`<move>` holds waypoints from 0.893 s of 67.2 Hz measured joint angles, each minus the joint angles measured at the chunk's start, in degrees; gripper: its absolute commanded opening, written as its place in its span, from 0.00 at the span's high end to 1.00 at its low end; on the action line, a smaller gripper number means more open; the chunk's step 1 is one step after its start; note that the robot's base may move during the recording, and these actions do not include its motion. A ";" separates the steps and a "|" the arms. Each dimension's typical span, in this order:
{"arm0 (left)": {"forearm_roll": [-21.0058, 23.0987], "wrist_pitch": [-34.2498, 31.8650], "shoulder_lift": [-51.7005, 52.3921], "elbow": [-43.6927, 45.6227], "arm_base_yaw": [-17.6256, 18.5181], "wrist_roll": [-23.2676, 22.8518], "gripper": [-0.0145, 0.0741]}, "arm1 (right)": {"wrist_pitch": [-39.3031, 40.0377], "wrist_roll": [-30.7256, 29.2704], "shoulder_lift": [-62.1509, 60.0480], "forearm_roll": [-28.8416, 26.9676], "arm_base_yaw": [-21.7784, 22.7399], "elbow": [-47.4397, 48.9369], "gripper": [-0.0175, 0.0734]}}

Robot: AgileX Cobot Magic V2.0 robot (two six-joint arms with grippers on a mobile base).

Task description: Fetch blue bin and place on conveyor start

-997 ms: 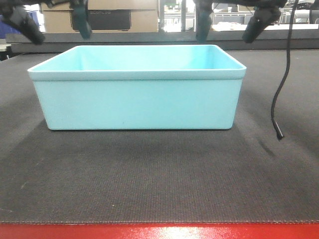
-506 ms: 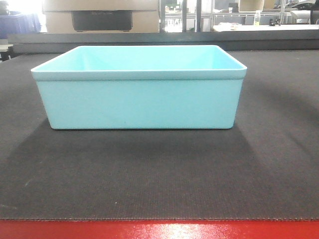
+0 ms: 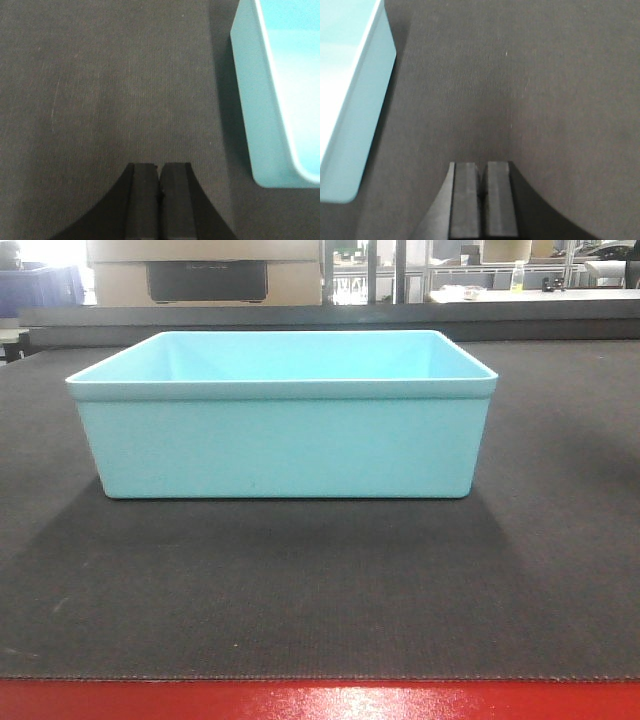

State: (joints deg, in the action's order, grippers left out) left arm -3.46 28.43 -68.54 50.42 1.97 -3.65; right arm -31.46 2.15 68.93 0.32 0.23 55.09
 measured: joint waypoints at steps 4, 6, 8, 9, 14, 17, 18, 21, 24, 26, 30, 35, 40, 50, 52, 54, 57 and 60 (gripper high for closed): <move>-0.02 -3.51 4.16 -5.39 0.00 0.00 0.96 | 3.57 0.00 -3.12 0.13 0.00 -4.80 0.98; -0.02 -5.44 6.14 -7.52 0.00 0.00 0.96 | 5.20 0.00 -5.09 0.13 0.00 -6.99 0.98; -0.02 -6.75 8.25 -9.44 0.00 0.00 0.96 | 6.71 0.00 -6.70 0.23 0.00 -9.52 0.98; -0.02 -7.07 9.34 -10.32 0.00 0.00 0.96 | 7.79 0.00 -7.50 0.23 0.00 -10.47 0.98; -0.02 -9.91 15.67 -14.01 0.00 0.00 0.96 | 11.07 0.00 -12.25 0.49 0.00 -15.05 0.98; 0.12 -11.24 19.29 -15.87 0.00 0.00 0.96 | 13.26 0.00 -15.04 0.61 0.00 -17.14 0.98; 0.12 -11.53 20.51 -16.30 0.00 0.00 0.96 | 13.83 0.00 -16.01 0.61 0.00 -17.78 0.98; 0.12 -12.13 24.75 -17.45 0.00 0.00 0.96 | 15.50 0.00 -19.45 0.71 0.00 -19.77 0.98; 0.12 -12.42 29.00 -17.97 0.00 0.00 0.96 | 17.02 0.00 -22.50 0.74 0.00 -21.14 0.98; 0.12 -12.54 31.37 -18.25 0.00 0.00 0.96 | 17.69 0.00 -24.50 0.74 0.00 -21.91 0.98; 0.12 -12.65 36.60 -18.49 0.00 0.00 0.96 | 18.43 0.00 -28.98 0.84 0.00 -23.14 0.98; 0.12 -12.87 41.98 -18.60 0.00 0.00 0.96 | 18.82 0.00 -34.04 0.84 0.00 -23.69 0.98; 0.12 -12.87 46.94 -18.60 0.00 0.00 0.96 | 19.38 0.00 -38.47 0.84 0.00 -23.75 0.98; 0.12 -12.58 53.42 -18.60 0.00 0.00 0.96 | 20.29 0.00 -44.89 0.84 0.00 -23.75 0.98; 0.12 -12.46 54.20 -18.60 0.00 0.00 0.96 | 20.39 0.00 -45.27 0.84 0.00 -23.75 0.98; 0.12 -12.17 54.68 -18.60 0.00 0.00 0.96 | 20.39 0.00 -45.54 0.84 0.00 -23.75 0.98; 0.12 -11.94 55.15 -18.60 0.00 0.00 0.96 | 20.39 0.00 -45.76 0.84 0.00 -23.75 0.98; 0.12 -11.83 55.41 -18.60 0.00 0.00 0.96 | 20.39 0.00 -45.76 0.95 0.00 -23.75 0.98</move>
State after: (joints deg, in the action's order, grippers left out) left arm -3.34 16.60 -13.13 31.82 1.97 -3.65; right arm -11.07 2.15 23.17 1.27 0.23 31.34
